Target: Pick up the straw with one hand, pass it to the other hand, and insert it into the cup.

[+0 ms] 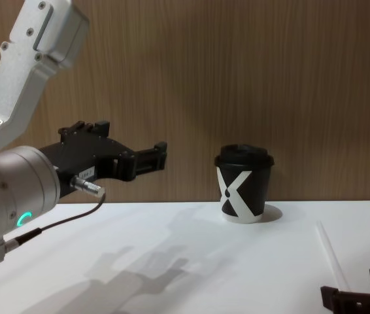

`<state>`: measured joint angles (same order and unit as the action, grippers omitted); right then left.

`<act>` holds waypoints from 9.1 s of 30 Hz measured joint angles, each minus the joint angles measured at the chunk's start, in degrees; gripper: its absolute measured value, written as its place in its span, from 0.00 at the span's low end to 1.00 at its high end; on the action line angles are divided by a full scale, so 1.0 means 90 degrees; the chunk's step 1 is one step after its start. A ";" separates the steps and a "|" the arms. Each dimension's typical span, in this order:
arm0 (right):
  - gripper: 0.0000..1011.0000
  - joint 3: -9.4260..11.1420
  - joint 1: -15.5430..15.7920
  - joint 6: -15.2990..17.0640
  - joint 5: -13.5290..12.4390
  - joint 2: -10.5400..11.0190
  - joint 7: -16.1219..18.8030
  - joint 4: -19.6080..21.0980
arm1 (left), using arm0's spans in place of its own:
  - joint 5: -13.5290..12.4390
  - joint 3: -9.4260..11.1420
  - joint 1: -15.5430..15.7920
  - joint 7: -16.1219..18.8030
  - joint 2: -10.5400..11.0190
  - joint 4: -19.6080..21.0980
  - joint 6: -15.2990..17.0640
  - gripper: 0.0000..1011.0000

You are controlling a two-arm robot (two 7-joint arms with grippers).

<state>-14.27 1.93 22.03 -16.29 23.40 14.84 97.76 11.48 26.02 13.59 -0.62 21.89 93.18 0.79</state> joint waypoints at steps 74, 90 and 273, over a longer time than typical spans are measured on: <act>0.49 0.0012 0.0061 0.0169 -0.0016 -0.0068 -0.0016 0.0034 | 0.0000 0.0000 0.0000 0.0000 0.0000 0.0000 0.0000 0.99; 0.38 0.0011 0.0061 0.0169 -0.0016 -0.0069 -0.0016 0.0035 | 0.0000 0.0000 0.0000 0.0000 0.0000 0.0000 0.0000 0.99; 0.00 0.0102 -0.0886 -0.6018 -0.0969 0.0619 0.2794 -0.0847 | 0.4795 -0.0959 0.0543 -0.3873 0.0022 0.0295 0.2141 0.99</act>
<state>-13.36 -6.04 -32.13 -25.02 28.97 39.99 90.14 54.63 17.39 18.47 -35.48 22.09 95.83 20.06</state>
